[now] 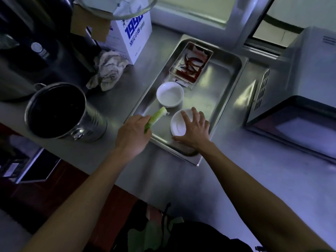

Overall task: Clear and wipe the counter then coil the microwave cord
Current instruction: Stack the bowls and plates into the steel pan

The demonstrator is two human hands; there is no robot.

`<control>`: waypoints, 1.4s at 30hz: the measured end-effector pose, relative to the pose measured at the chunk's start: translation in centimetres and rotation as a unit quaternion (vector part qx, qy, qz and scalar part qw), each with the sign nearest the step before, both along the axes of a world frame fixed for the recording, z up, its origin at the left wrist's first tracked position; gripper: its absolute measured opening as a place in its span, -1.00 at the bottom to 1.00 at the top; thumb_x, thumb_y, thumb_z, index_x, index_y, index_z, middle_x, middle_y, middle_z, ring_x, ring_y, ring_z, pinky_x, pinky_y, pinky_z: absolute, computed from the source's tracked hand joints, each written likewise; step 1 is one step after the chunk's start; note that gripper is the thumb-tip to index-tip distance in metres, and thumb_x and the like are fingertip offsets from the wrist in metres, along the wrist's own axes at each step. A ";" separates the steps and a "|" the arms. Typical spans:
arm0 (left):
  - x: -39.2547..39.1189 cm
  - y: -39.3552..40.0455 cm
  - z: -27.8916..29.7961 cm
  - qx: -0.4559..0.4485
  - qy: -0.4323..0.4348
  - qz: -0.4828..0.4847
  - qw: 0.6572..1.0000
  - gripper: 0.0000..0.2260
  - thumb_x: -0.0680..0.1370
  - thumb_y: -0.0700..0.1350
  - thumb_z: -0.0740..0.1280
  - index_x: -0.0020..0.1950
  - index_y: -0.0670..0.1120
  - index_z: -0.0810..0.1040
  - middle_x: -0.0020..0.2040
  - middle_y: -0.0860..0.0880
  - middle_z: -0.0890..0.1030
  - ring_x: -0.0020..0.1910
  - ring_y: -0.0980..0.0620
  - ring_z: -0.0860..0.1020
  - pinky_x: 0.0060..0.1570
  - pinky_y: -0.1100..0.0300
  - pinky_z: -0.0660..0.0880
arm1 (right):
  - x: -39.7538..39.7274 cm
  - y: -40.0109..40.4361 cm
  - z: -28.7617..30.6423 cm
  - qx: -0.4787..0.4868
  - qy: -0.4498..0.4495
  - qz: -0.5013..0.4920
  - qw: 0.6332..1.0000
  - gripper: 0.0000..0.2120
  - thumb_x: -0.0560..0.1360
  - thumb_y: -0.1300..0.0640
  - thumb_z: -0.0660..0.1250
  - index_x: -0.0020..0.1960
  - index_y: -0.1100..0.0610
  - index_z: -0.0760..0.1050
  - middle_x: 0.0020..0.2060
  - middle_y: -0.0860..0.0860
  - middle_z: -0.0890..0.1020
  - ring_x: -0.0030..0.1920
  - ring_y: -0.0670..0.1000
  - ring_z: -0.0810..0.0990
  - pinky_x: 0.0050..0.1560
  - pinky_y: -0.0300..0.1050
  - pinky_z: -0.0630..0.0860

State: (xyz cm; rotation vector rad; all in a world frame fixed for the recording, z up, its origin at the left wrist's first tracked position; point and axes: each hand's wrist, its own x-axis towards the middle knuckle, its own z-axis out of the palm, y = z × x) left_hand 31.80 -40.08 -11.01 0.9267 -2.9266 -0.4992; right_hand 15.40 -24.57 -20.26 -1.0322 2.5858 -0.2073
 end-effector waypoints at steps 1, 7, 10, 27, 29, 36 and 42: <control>-0.4 -0.2 -0.2 0.005 -0.001 -0.003 1.000 -0.72 0.51 -0.11 0.32 0.21 0.00 0.55 0.01 -0.01 0.57 0.00 -0.10 0.53 -0.16 0.02 0.49 | 0.0 -0.1 -0.2 0.009 -0.001 -0.001 1.000 0.08 0.26 -0.44 0.44 0.59 -0.12 -0.01 0.59 0.11 -0.06 0.54 0.33 -0.01 0.42 0.32 0.17; -2.1 -1.4 -1.2 0.025 0.002 -0.035 0.999 -0.71 0.49 -0.12 0.34 0.22 -0.03 0.55 0.02 -0.03 0.57 -0.01 -0.13 0.53 -0.13 -0.02 0.53 | -0.2 -0.6 -1.4 0.045 -0.026 -0.012 0.999 0.08 0.29 -0.43 0.42 0.60 -0.13 -0.07 0.60 0.09 -0.13 0.56 0.31 -0.08 0.44 0.31 0.12; -2.9 -2.1 -1.7 0.041 0.005 -0.043 0.998 -0.69 0.50 -0.12 0.35 0.24 -0.02 0.55 0.05 -0.02 0.57 0.02 -0.12 0.53 -0.09 -0.03 0.54 | -0.2 -1.0 -1.7 0.062 -0.038 -0.016 0.997 0.09 0.30 -0.43 0.41 0.60 -0.13 -0.11 0.61 0.08 -0.16 0.57 0.30 -0.12 0.47 0.33 0.09; -8.2 -2.0 -3.7 0.103 -0.014 -0.178 0.979 -0.68 0.57 -0.05 0.32 0.32 -0.02 0.52 0.12 -0.04 0.57 0.11 -0.09 0.53 -0.03 -0.03 0.54 | 0.7 1.6 1.2 -0.099 -0.029 -0.137 0.985 -0.11 0.49 -0.13 0.42 0.62 -0.07 -0.05 0.62 0.10 0.02 0.59 0.19 0.03 0.55 0.16 0.09; -9.0 -1.4 -4.2 0.105 -0.033 -0.199 0.974 -0.71 0.56 -0.05 0.32 0.29 -0.02 0.53 0.10 -0.03 0.57 0.07 -0.10 0.54 -0.05 -0.04 0.55 | 0.6 1.9 2.1 -0.113 -0.012 -0.127 0.985 -0.17 0.52 -0.07 0.42 0.62 -0.04 0.02 0.61 0.11 0.09 0.58 0.19 0.09 0.52 0.14 0.14; -10.7 0.0 -6.5 0.118 -0.044 -0.230 0.965 -0.73 0.56 -0.06 0.32 0.26 -0.02 0.57 0.07 -0.03 0.58 0.03 -0.08 0.55 -0.05 0.01 0.54 | -0.8 2.5 3.0 -0.067 0.064 -0.077 0.993 -0.50 0.55 0.07 0.41 0.46 0.07 0.42 0.48 0.15 0.40 0.48 0.20 0.33 0.44 0.21 0.29; -12.2 0.9 -8.3 0.115 -0.013 -0.232 0.966 -0.76 0.54 -0.08 0.36 0.20 -0.05 0.61 0.03 -0.05 0.63 -0.03 -0.09 0.57 -0.11 0.04 0.54 | -1.9 2.4 2.2 -0.017 0.081 -0.077 0.994 -0.50 0.55 0.10 0.36 0.47 0.04 0.38 0.48 0.09 0.40 0.49 0.14 0.30 0.49 0.25 0.10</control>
